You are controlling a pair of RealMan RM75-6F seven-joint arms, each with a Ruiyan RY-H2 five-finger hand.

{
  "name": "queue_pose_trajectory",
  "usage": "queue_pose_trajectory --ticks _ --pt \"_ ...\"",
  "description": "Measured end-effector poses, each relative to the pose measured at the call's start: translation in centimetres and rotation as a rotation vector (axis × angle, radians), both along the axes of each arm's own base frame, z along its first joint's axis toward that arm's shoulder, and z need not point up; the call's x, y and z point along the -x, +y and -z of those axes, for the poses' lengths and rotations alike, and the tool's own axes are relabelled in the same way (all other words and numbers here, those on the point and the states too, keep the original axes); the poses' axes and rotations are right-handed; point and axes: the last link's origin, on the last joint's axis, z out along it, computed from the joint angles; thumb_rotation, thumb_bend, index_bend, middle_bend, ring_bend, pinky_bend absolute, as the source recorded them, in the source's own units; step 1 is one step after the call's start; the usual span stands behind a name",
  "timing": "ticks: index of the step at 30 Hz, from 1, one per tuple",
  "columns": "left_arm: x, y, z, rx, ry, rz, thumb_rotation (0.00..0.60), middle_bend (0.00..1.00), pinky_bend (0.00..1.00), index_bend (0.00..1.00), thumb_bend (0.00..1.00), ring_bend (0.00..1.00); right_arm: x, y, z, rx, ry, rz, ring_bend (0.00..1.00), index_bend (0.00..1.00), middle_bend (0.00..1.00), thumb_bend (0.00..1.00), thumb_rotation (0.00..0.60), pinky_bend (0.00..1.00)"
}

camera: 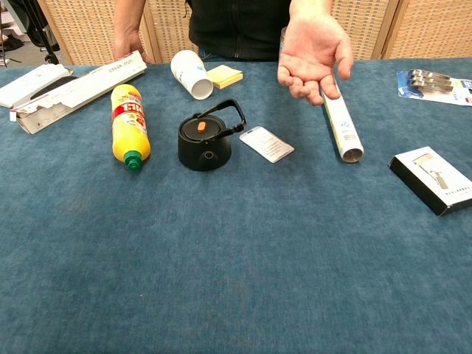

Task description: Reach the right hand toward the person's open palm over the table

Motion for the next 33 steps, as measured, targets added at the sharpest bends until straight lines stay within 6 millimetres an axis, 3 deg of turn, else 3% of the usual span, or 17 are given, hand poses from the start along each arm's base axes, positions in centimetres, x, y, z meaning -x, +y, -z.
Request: queue_pose_trajectory --ticks 12,24,33 --pt "0.2 0.4 0.5 0.013 0.017 -0.026 0.600 0.00 0.01 0.00 0.00 0.00 -2.6 -6.0 4.4 -0.256 0.131 -0.272 0.00 0.00 0.00 0.00 0.600 0.02" --pt "0.4 0.9 0.8 0.023 0.030 -0.042 0.600 0.00 0.01 0.00 0.00 0.00 -4.8 -8.5 8.6 -0.349 0.225 -0.241 0.00 0.00 0.00 0.00 0.600 0.02" --pt "0.5 0.9 0.8 0.021 0.028 -0.045 0.600 0.00 0.01 0.00 0.00 0.00 -5.4 -9.3 9.9 -0.369 0.257 -0.212 0.00 0.00 0.00 0.00 0.600 0.02"
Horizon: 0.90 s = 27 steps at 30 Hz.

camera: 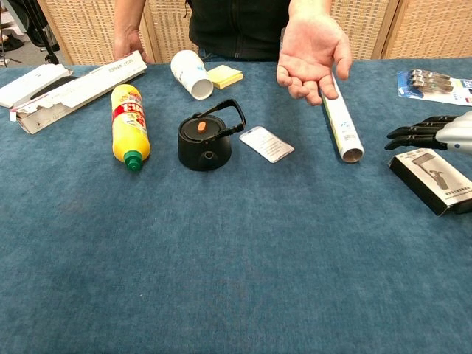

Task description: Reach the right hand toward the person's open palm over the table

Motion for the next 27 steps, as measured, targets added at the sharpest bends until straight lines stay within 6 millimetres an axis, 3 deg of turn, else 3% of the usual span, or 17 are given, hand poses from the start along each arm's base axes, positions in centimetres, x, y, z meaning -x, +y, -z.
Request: queue_pose_trajectory --ticks 4,6,9,11,14,21,27 --pt "0.0 0.0 0.0 0.002 0.000 -0.001 0.600 0.00 0.01 0.00 0.00 0.00 0.0 -0.3 0.2 0.002 0.008 -0.004 0.00 0.00 0.01 0.00 0.600 0.02" --pt "0.0 0.1 0.0 0.002 0.000 -0.002 0.600 0.00 0.01 0.00 0.00 0.00 -0.1 -0.4 0.4 0.006 0.008 -0.012 0.04 0.04 0.09 0.00 0.600 0.02" --pt "0.0 0.1 0.0 0.001 0.000 -0.003 0.600 0.00 0.01 0.00 0.00 0.00 -0.1 -0.4 0.6 0.011 -0.003 -0.026 0.18 0.21 0.27 0.02 0.600 0.03" --pt "0.0 0.1 0.0 0.001 0.000 -0.004 0.600 0.00 0.01 0.00 0.00 0.00 0.0 -0.4 0.7 0.009 -0.008 -0.028 0.26 0.31 0.38 0.09 0.600 0.05" --pt "0.0 0.1 0.0 0.002 -0.001 -0.004 0.600 0.00 0.01 0.00 0.00 0.00 0.0 -0.3 0.8 0.007 -0.023 -0.032 0.33 0.38 0.48 0.17 0.600 0.06" --pt "0.0 0.1 0.0 0.002 -0.005 -0.002 0.600 0.00 0.01 0.00 0.00 0.00 0.2 0.4 -0.3 0.035 -0.075 -0.050 0.36 0.39 0.52 0.31 0.600 0.07" --pt "-0.1 -0.1 -0.2 -0.003 -0.013 0.002 0.600 0.00 0.01 0.00 0.00 0.00 0.1 1.4 -3.0 0.096 -0.125 -0.073 0.36 0.39 0.52 0.32 0.600 0.07"
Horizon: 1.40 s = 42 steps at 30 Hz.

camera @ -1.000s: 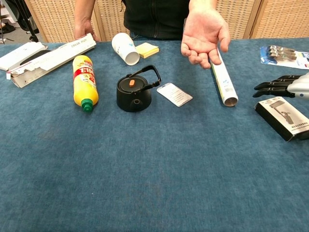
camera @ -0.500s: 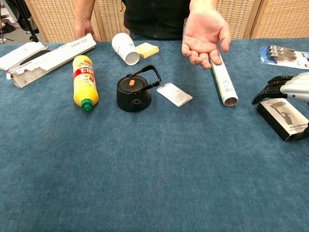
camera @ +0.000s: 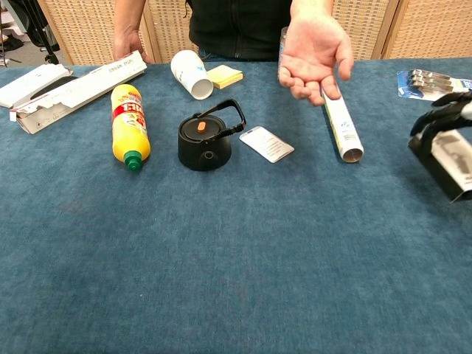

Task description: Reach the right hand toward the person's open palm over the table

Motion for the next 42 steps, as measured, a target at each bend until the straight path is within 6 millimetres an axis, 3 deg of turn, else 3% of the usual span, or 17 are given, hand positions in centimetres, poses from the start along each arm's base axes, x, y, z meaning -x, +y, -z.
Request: queue_pose_trajectory --ticks 9,13,18,30,39,42 --pt "-0.1 0.0 -0.3 -0.002 -0.007 0.001 0.600 0.00 0.01 0.00 0.00 0.00 -2.7 2.1 -7.3 0.147 -0.124 -0.053 0.36 0.39 0.51 0.36 0.600 0.09" --pt "-0.1 0.0 -0.4 -0.003 -0.010 0.002 0.600 0.00 0.01 0.00 0.00 0.00 -4.9 2.6 -9.5 0.206 -0.166 -0.085 0.36 0.39 0.51 0.41 0.600 0.10" --pt "-0.1 0.1 -0.5 0.000 -0.013 -0.003 0.600 0.00 0.01 0.00 0.00 0.00 -8.2 2.6 -10.8 0.238 -0.204 -0.126 0.36 0.39 0.50 0.44 0.600 0.12" --pt "0.3 0.2 -0.8 -0.003 -0.019 -0.025 0.600 0.00 0.01 0.00 0.00 0.00 -18.2 -0.5 -8.4 0.234 -0.106 -0.248 0.36 0.40 0.50 0.44 0.600 0.13" --pt "0.5 0.4 -0.9 0.002 -0.023 -0.034 0.600 0.00 0.01 0.00 0.00 0.00 -22.5 -2.8 -4.7 0.231 -0.075 -0.211 0.36 0.40 0.50 0.45 0.600 0.13" --pt "0.5 0.3 -1.1 -0.002 -0.027 -0.031 0.600 0.00 0.01 0.00 0.00 0.00 -23.1 -3.4 -3.5 0.220 -0.071 -0.173 0.36 0.40 0.50 0.45 0.600 0.13"
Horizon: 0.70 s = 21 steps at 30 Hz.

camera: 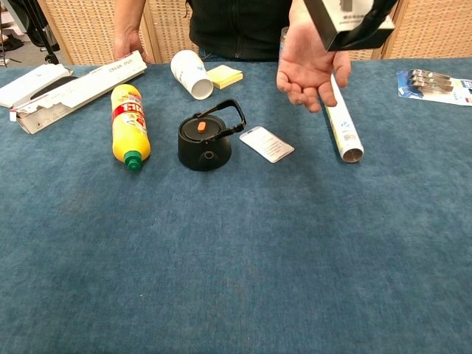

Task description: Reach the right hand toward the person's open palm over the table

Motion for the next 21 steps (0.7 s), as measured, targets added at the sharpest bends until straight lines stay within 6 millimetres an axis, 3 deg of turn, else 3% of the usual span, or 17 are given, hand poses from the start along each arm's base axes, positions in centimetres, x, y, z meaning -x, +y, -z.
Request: queue_pose_trajectory --ticks 7,9,10,12,14,16,21 --pt "0.1 -0.2 -0.3 -0.018 0.002 0.000 0.600 0.00 0.01 0.00 0.00 0.00 -0.6 -0.6 2.9 -0.021 0.033 0.069 0.36 0.40 0.49 0.44 0.600 0.13" --pt "0.1 -0.1 -0.3 -0.013 0.001 -0.001 0.600 0.00 0.01 0.00 0.00 0.00 -0.8 -0.6 3.7 -0.023 0.036 0.071 0.36 0.36 0.44 0.35 0.600 0.13" --pt "0.1 -0.1 -0.3 -0.012 0.000 -0.002 0.600 0.00 0.01 0.00 0.00 0.00 -0.8 -0.6 4.0 -0.023 0.036 0.075 0.35 0.30 0.39 0.26 0.600 0.13" --pt "0.1 -0.2 -0.4 -0.016 -0.003 -0.002 0.600 0.00 0.01 0.00 0.00 0.00 -0.8 -0.6 4.5 -0.023 0.034 0.087 0.26 0.14 0.21 0.09 0.600 0.13" --pt "0.1 -0.2 -0.5 -0.020 -0.004 -0.002 0.600 0.00 0.01 0.00 0.00 0.00 -0.7 -0.6 4.8 -0.027 0.033 0.096 0.07 0.01 0.03 0.00 0.600 0.13" --pt "0.2 -0.2 -0.5 -0.019 -0.006 -0.003 0.600 0.00 0.01 0.00 0.00 0.00 -0.6 -0.4 4.9 -0.038 0.030 0.099 0.00 0.00 0.00 0.00 0.600 0.12" --pt "0.2 -0.2 -0.5 -0.016 -0.005 -0.002 0.600 0.00 0.01 0.00 0.00 0.00 -0.6 -0.3 4.4 -0.043 0.004 0.114 0.00 0.00 0.00 0.00 0.600 0.10"
